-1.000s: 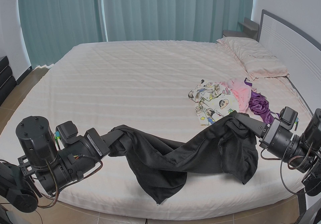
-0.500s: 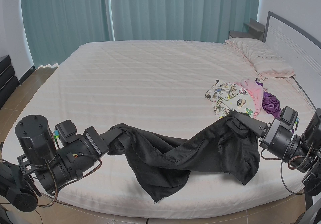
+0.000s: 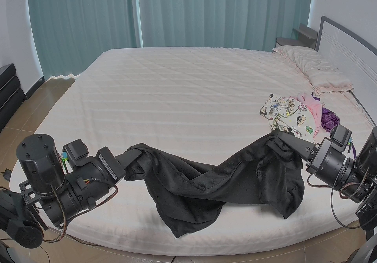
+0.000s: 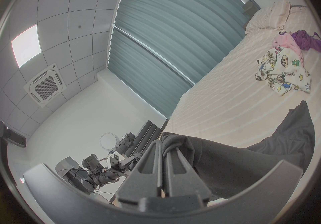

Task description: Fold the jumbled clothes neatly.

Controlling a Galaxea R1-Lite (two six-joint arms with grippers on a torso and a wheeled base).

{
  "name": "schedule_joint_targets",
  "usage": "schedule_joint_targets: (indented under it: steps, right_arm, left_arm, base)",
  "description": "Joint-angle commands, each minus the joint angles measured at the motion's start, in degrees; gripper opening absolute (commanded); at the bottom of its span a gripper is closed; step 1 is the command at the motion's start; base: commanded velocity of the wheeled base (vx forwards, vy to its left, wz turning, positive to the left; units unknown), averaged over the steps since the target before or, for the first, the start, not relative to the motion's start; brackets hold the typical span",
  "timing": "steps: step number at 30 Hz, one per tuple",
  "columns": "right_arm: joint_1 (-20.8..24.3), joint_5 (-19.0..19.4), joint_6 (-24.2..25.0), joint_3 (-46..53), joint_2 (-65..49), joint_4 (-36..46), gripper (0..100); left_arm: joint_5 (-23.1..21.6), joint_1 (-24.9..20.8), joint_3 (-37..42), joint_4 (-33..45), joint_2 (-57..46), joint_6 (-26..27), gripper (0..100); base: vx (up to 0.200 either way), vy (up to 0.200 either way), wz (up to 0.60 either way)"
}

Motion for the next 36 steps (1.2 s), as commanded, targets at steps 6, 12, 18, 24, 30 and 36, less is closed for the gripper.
schedule_joint_targets:
  steps: [6, 12, 18, 24, 30, 36]
  right_arm:
    - [0.01, -0.06, -0.08, 0.22, -0.01, -0.01, 0]
    - [-0.07, 0.91, -0.44, 1.80, -2.03, -0.18, 0]
    - [-0.07, 1.26, -0.44, 1.97, -2.12, -0.27, 0]
    - [0.01, 1.52, -0.52, 2.33, -3.62, -0.27, 0]
    - [1.77, 4.60, -1.23, 4.00, -8.36, -0.27, 0]
    - [1.95, 8.03, -0.96, 3.82, -17.24, -0.18, 0]
  left_arm:
    - [-0.62, 0.02, 0.16, 0.01, 0.35, -0.07, 0]
    - [-0.80, -0.15, 0.43, 0.01, 0.44, -0.15, 0]
    - [-0.71, -0.68, 0.60, 0.01, 0.52, -0.15, 0]
    - [-0.71, -0.95, 0.60, 0.09, -0.09, -0.15, 0]
    - [-0.45, -3.23, 0.87, 0.01, -0.44, 0.02, 0]
    - [-0.27, -3.49, 0.78, 0.27, -5.63, 0.11, 0]
  base:
    - [0.000, 0.200, 0.00]
    - [0.000, 0.067, 0.00]
    - [-0.133, 0.000, 0.00]
    - [-0.200, 0.000, 0.00]
    - [-0.200, 0.000, 0.00]
    - [-0.200, 0.000, 0.00]
